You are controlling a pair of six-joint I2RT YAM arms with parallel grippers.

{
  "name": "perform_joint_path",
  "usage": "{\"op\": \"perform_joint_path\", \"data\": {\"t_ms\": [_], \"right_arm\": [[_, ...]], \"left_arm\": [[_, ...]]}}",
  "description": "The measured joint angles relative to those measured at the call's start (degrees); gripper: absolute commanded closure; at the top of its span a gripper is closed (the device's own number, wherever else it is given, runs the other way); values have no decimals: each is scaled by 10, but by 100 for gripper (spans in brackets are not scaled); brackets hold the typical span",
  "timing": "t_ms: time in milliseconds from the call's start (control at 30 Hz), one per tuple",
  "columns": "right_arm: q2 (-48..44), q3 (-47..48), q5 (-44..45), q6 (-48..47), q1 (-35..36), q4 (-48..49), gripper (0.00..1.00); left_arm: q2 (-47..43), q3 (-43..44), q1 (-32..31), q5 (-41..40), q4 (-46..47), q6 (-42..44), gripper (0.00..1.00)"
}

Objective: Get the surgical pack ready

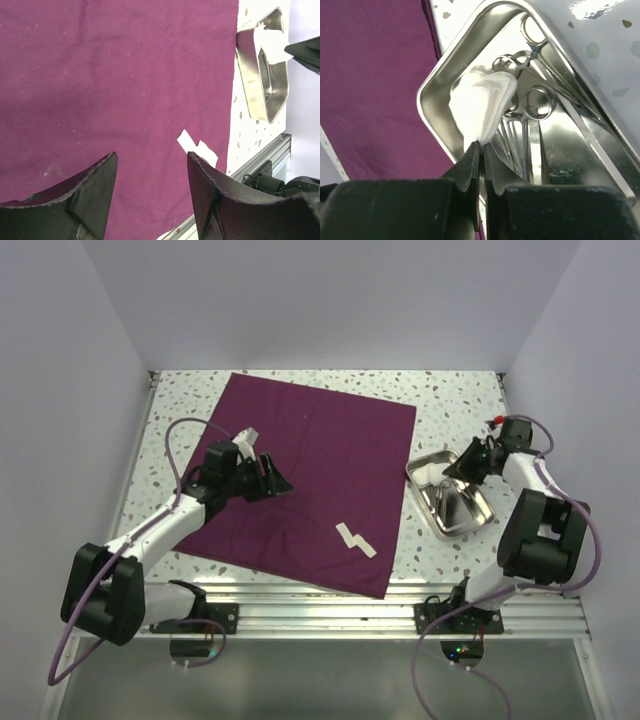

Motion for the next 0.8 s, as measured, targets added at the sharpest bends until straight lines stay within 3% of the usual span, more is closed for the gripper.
{"op": "perform_joint_path", "data": {"t_ms": [367, 467, 600, 667, 700, 800], "right_arm": [[73, -9, -20, -47, -43, 1, 99], [73, -9, -6, -54, -43, -5, 88], [76, -9, 2, -59, -43, -11, 82], [76, -9, 10, -60, -43, -15, 73], [76, -9, 13, -60, -43, -17, 61], [76, -9, 20, -62, -43, -20, 51]], "left_arm": [[12, 5, 0, 3, 5, 0, 38], [15, 7, 0, 6, 5, 1, 38], [18, 7, -1, 8, 4, 2, 37], [18, 7, -1, 8, 4, 2, 37], [18, 7, -1, 7, 3, 2, 38], [17, 7, -1, 7, 1, 2, 37]]}}
